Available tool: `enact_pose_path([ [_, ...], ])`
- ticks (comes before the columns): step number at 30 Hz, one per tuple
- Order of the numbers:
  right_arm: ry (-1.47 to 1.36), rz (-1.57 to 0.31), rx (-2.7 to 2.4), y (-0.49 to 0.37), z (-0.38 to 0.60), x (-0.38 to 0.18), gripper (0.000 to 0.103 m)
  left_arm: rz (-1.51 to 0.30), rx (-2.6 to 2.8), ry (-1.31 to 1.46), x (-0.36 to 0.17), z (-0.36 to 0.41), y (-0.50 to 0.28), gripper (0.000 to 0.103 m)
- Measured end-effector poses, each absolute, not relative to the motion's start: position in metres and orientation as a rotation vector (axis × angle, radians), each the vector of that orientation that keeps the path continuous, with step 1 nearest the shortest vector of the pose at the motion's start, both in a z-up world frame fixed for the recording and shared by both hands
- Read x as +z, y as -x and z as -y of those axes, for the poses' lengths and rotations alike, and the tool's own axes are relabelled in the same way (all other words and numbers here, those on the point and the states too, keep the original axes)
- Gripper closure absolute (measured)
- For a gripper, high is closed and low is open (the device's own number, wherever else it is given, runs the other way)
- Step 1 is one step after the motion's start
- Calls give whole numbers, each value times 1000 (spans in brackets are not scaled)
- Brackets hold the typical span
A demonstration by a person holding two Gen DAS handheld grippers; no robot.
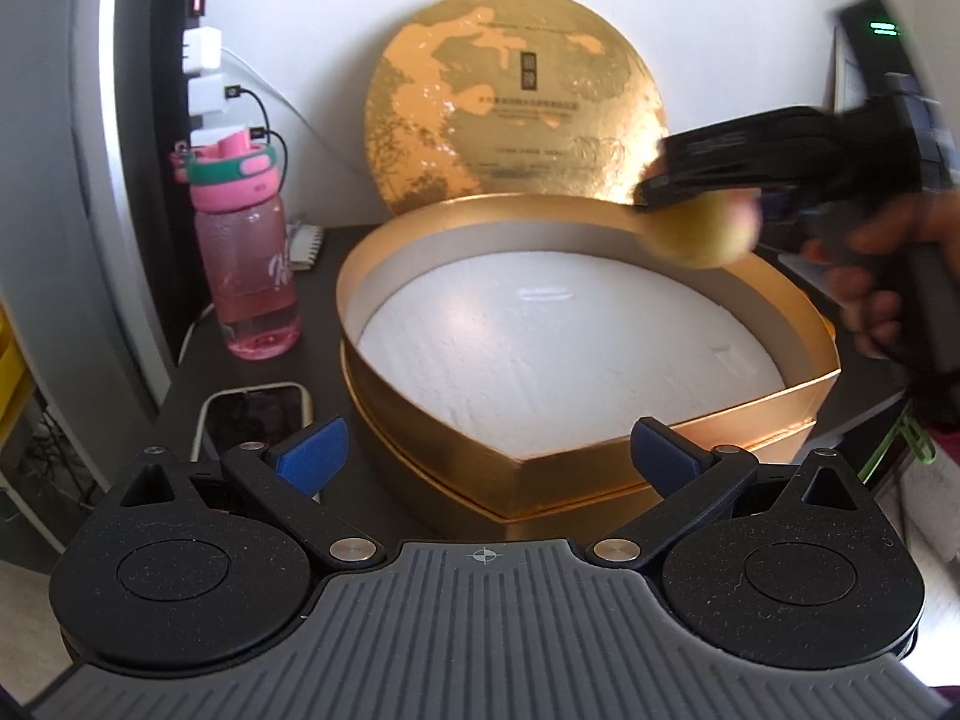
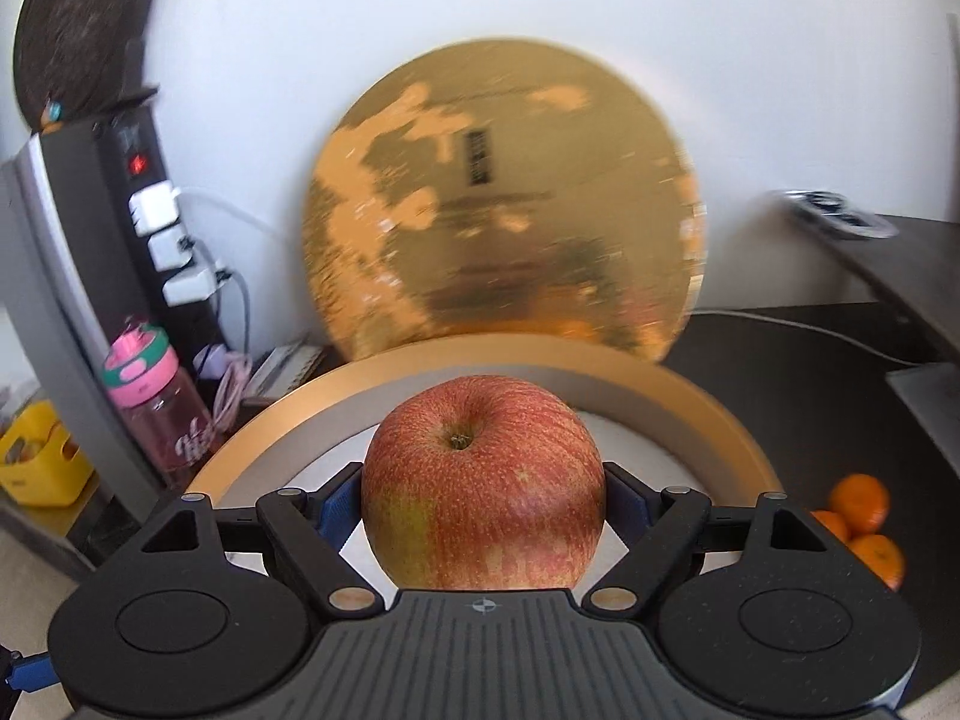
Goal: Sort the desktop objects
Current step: 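Carry the apple over the foam and open the right gripper, then withdraw the right tool and move it toward the mandarin oranges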
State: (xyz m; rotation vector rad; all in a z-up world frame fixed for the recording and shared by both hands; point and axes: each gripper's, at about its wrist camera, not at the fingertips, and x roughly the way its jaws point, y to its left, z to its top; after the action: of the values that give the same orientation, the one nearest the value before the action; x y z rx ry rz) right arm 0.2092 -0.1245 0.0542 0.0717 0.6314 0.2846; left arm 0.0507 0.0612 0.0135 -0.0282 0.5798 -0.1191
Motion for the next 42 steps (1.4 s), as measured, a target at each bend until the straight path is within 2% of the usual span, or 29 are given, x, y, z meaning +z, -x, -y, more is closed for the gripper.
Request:
enact_pose_path([
  [12, 20, -862, 333, -281, 34, 6, 22, -580, -123, 50, 2, -85, -53, 0],
  [25, 40, -981, 342, -291, 21, -8, 21, -615, -129, 84, -3, -91, -56, 0],
  [28, 45, -976, 322, -287, 24, -8, 21, -616, -130, 83, -2, -90, -54, 0],
  [37, -3, -918, 309, -257, 51, 14, 8, -622, -122, 55, 4, -79, -42, 0],
  [42, -70, -836, 328, -215, 80, 35, 7, -621, -136, 26, 8, -66, -36, 0],
])
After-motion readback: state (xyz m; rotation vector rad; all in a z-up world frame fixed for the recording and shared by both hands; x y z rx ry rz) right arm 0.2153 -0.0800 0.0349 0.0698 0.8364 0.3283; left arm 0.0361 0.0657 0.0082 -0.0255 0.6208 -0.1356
